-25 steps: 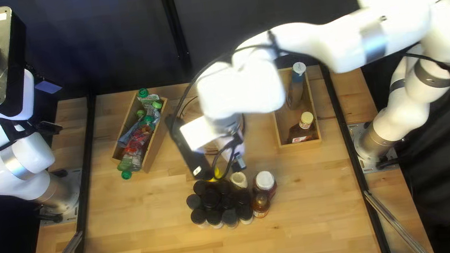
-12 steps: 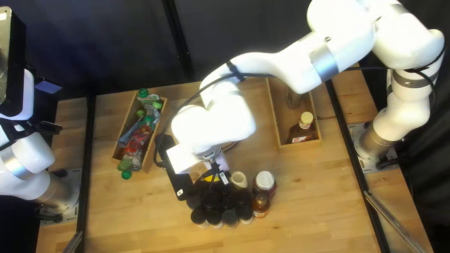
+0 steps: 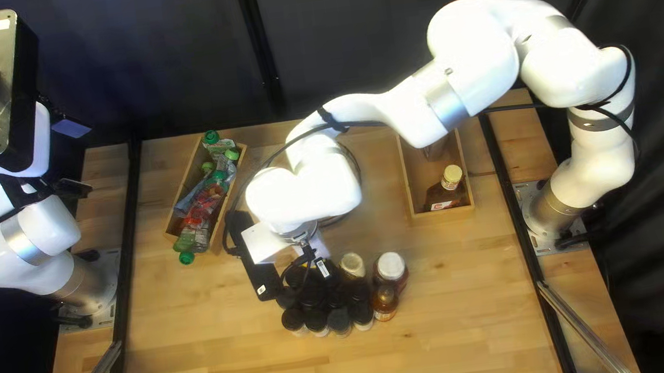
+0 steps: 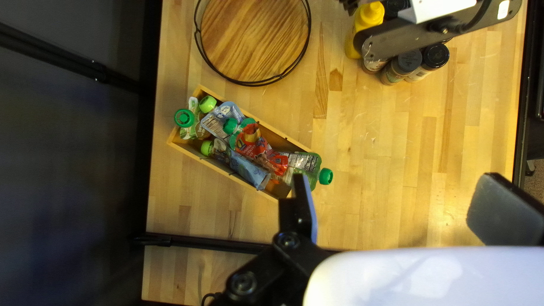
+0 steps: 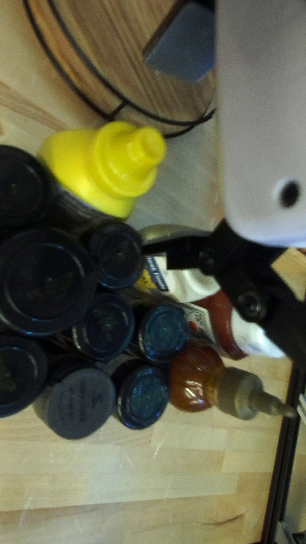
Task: Separate condiments, baby food and spices and place it in 3 different racks/containers
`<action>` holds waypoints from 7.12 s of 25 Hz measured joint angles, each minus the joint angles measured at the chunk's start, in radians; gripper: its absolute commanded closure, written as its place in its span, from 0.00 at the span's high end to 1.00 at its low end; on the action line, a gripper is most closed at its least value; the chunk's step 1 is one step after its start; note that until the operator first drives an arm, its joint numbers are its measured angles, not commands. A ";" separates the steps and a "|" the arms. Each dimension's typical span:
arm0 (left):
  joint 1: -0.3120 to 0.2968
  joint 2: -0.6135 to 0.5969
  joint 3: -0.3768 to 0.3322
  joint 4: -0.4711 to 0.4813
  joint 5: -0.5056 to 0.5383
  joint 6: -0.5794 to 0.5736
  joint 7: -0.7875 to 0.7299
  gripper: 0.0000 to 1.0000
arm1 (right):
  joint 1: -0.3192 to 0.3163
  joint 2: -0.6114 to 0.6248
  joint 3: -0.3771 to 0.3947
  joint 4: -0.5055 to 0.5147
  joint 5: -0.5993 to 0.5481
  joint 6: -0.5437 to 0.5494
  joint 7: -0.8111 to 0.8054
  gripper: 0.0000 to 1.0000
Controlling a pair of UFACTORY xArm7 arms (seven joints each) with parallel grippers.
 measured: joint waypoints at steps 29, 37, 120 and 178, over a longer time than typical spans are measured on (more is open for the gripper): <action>0.000 0.000 0.000 0.000 0.000 0.000 0.000 1.00 | -0.140 0.492 -0.034 -0.189 0.189 0.172 -0.112 0.00; 0.000 0.000 0.000 0.000 0.000 0.000 0.000 1.00 | -0.225 0.721 -0.152 -0.344 0.210 0.237 -0.163 0.00; 0.000 0.000 0.000 0.000 0.000 0.000 0.000 1.00 | -0.123 0.893 -0.142 -0.564 0.519 -0.100 -0.026 1.00; 0.000 0.000 0.000 0.000 0.000 0.000 0.000 1.00 | 0.003 0.896 0.002 -0.741 0.409 -0.124 -0.096 0.00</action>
